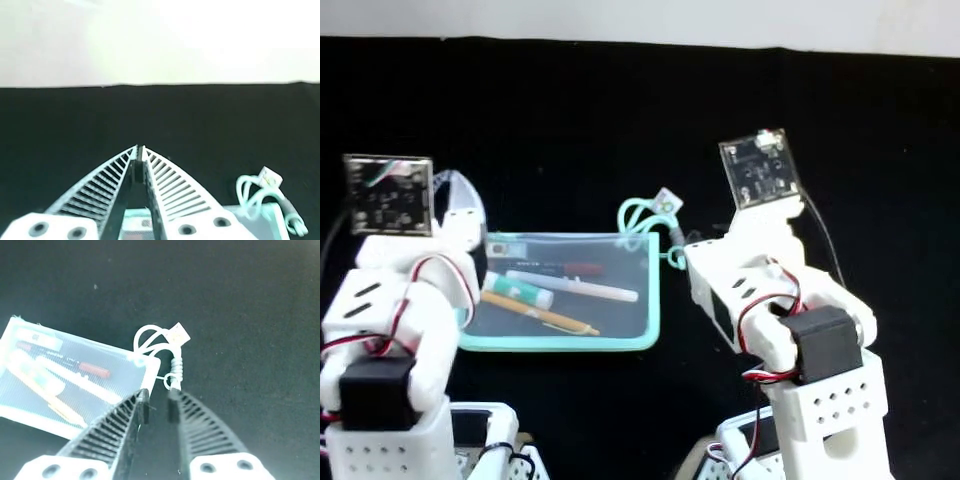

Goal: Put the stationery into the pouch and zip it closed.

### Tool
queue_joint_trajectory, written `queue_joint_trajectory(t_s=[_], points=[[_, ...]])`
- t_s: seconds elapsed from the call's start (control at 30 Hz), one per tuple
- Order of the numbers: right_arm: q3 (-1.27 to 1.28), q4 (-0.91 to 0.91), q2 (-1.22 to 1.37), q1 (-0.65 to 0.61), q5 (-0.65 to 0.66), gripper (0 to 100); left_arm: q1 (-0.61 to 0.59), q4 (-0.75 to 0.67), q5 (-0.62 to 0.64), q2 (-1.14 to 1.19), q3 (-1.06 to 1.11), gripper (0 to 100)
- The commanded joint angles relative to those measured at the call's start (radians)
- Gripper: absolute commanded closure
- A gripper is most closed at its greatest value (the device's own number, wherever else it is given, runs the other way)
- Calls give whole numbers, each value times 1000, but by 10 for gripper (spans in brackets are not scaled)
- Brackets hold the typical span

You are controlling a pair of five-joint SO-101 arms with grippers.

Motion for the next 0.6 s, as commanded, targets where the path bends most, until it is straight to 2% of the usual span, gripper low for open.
queue_joint_trajectory(t_s=[0.0,0.13,0.27,0.57], points=[[-5,-38,-13,-1,-15,970,-41,8,6,-45,-62,992],[-8,-107,-13,27,-17,977,-90,6,6,-159,-65,992],[-1,-177,-10,85,-101,977,-143,8,6,-263,-44,992],[-4,-297,-15,166,-106,977,-211,9,6,-414,58,992]])
